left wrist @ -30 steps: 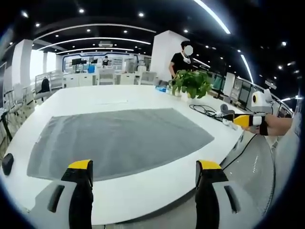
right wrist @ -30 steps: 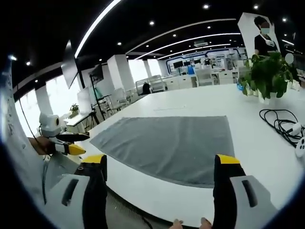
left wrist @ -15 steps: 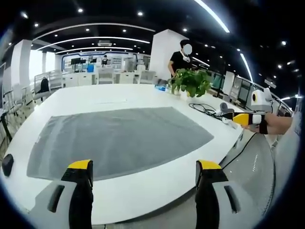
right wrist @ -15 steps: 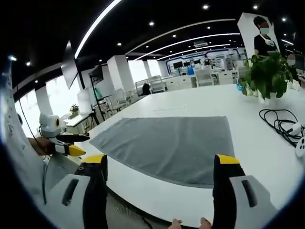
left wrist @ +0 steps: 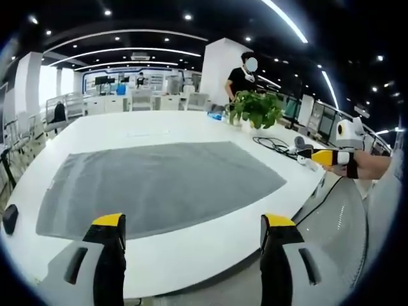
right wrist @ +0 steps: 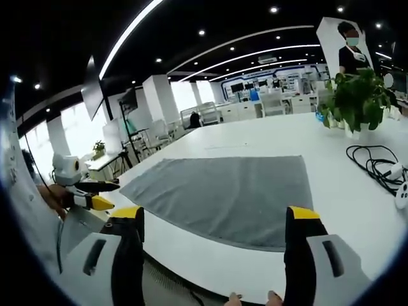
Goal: Fold the towel on the table until its edges align and the towel forms a compact rectangular stack.
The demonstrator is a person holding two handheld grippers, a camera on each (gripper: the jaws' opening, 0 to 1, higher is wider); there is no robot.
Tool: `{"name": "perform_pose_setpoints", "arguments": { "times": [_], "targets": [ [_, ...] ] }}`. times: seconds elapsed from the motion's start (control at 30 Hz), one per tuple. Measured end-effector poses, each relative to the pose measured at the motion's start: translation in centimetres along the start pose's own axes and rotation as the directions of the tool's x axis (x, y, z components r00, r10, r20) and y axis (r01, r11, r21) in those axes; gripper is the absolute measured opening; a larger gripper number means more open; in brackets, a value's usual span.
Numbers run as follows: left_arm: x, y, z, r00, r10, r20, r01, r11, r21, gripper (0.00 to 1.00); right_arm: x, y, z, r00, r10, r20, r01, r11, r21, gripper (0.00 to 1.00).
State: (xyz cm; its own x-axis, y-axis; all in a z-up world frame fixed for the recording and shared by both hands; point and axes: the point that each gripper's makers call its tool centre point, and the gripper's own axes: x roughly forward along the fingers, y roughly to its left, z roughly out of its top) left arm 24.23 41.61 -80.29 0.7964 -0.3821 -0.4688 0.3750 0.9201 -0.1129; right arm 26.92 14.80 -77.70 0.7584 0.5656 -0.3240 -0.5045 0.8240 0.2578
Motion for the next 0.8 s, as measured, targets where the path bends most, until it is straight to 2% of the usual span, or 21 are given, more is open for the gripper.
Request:
{"name": "perform_pose_setpoints", "arguments": {
  "times": [0.3,0.7,0.8],
  "targets": [
    [0.2,-0.5,-0.6,0.999,-0.013,-0.038,0.016,0.998,0.061,0.89,0.0,0.0,0.0,1.000,-0.001,0.000,0.001,1.000,0.002,0.93],
    [0.4,-1.5,0.1,0.997,-0.058,-0.054,0.064,0.991,0.121,0.91,-0.7,-0.3,1.2,0.999,-0.021,0.034,0.019,0.998,0.052,0.94],
    [0.7,-1.6,0.6,0.996,-0.045,-0.080,0.064,0.968,0.242,0.91,-0.6,-0.8,2.2,0.998,-0.034,0.051,0.031,0.998,0.053,0.94]
  ]
}}
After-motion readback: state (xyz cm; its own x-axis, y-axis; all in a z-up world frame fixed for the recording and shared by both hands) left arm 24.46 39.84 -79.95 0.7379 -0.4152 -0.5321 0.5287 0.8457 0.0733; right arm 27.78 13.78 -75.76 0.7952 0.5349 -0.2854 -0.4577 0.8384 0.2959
